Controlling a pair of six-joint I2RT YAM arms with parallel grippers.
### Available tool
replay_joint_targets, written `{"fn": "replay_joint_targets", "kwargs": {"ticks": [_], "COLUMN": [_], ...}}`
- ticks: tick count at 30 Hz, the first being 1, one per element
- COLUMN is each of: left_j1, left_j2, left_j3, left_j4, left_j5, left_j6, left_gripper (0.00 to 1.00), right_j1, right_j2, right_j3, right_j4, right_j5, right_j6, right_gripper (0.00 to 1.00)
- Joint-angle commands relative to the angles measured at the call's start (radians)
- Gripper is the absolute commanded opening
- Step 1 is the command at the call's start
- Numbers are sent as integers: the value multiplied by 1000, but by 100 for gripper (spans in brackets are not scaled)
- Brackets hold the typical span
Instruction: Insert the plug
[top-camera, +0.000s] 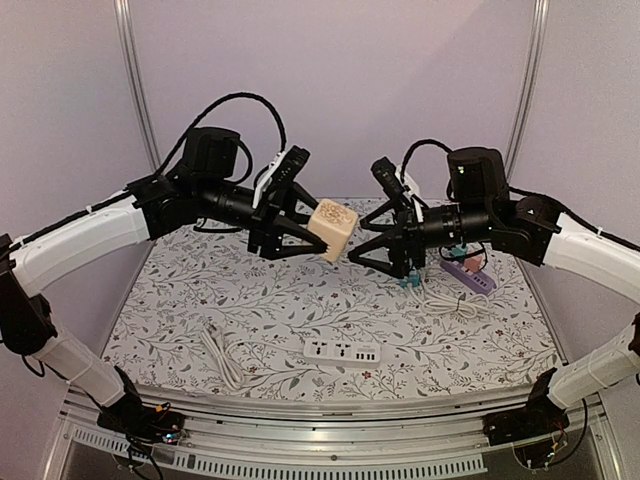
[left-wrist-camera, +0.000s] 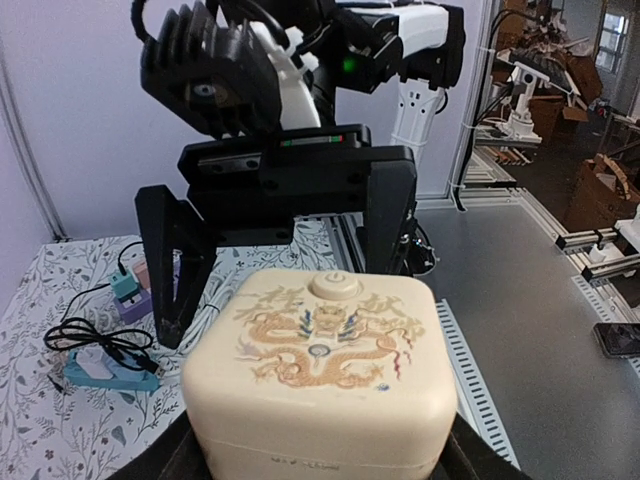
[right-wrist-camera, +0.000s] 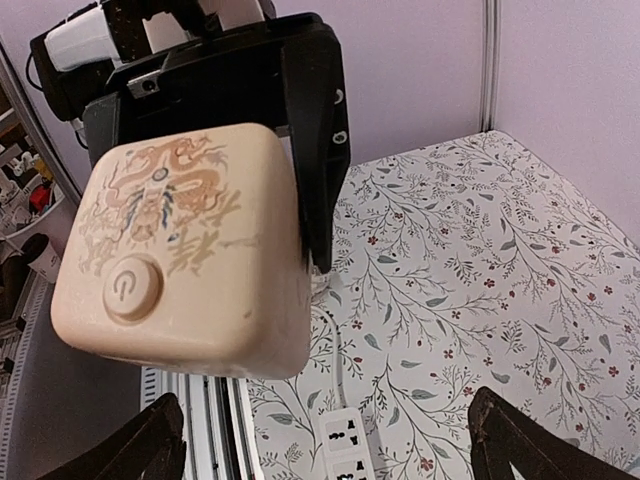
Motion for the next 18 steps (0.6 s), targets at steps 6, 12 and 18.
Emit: {"fn": "replay_joint_targets", "kwargs": {"ticks": [6, 12, 18], "left_j1": [-37, -49, -63], "left_j2": [31, 56, 72], "left_j3": [-3, 13, 27], "left_j4": [-13, -64, -82], "left_j5": [-31, -58, -70], "left_j6": [18, 39, 52], "left_gripper": [0, 0, 0], "right_j1": [45, 44, 45], "right_j2": [59, 55, 63], "right_j3": [69, 81, 89], "right_j4": [-31, -32, -36], "right_j5": [31, -13, 0], "right_j6": [-73, -88, -87], "right_gripper": [94, 89, 75]}}
